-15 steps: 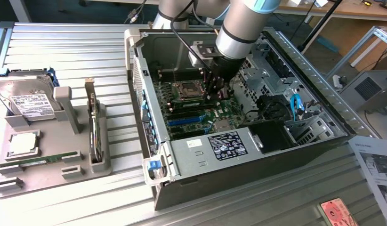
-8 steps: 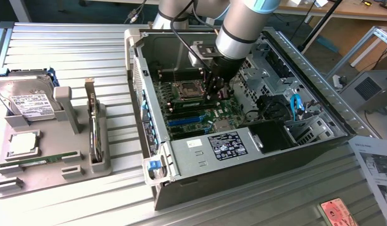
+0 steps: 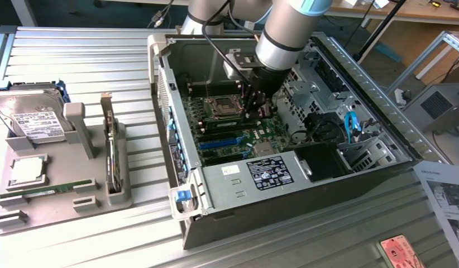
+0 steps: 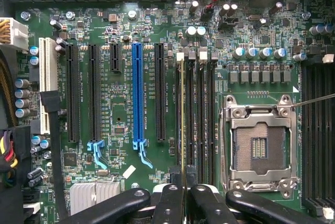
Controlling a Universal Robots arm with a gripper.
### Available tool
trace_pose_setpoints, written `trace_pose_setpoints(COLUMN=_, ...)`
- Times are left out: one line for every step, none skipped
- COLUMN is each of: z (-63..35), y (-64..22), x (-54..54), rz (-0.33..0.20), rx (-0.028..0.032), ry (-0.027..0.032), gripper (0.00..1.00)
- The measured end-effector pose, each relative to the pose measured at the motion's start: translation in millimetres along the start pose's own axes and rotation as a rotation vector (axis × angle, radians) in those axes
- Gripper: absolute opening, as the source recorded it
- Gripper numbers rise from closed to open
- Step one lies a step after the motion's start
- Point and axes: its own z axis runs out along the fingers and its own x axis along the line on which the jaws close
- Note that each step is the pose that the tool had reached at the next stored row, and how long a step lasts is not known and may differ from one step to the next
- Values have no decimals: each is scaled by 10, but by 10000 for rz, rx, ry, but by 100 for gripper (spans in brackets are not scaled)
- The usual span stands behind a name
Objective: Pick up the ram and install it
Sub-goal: 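Insert the ram into the slot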
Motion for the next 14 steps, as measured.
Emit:
trace_pose_setpoints(z=1, y=0, x=-5, rz=0, rx=0, ry=-1, gripper=12)
trace_pose_setpoints(z=1, y=1, x=-6, rz=0, rx=0, ry=0, gripper=12)
trace_pose_setpoints(z=1, y=1, x=-6, rz=0, rx=0, ry=0, gripper=12)
trace_pose_setpoints(z=2, y=2, x=-6, rz=0, rx=-1, ry=2, gripper=12)
trace_pose_setpoints(z=4, y=3, x=-6, rz=0, rx=0, ry=1, gripper=12)
trace_pose_setpoints(z=7, y=3, x=-6, rz=0, rx=0, ry=0, gripper=12)
trace_pose_setpoints(z=8, y=4, x=-6, rz=0, rx=0, ry=0, gripper=12)
trace_pose_setpoints(z=15, y=4, x=-6, rz=0, rx=0, ry=0, gripper=12)
trace_pose_setpoints(z=16, y=4, x=-5, rz=-3, rx=0, ry=0, gripper=12)
trace_pose_setpoints(z=16, y=4, x=-6, rz=-5, rx=0, ry=0, gripper=12)
trace_pose_setpoints(z=16, y=4, x=-6, rz=-8, rx=0, ry=0, gripper=12)
trace_pose_setpoints(z=16, y=4, x=-6, rz=-13, rx=0, ry=0, gripper=12)
trace_pose_setpoints(z=16, y=4, x=-6, rz=-19, rx=-1, ry=1, gripper=12)
trace_pose_setpoints(z=16, y=4, x=-5, rz=-31, rx=-1, ry=1, gripper=12)
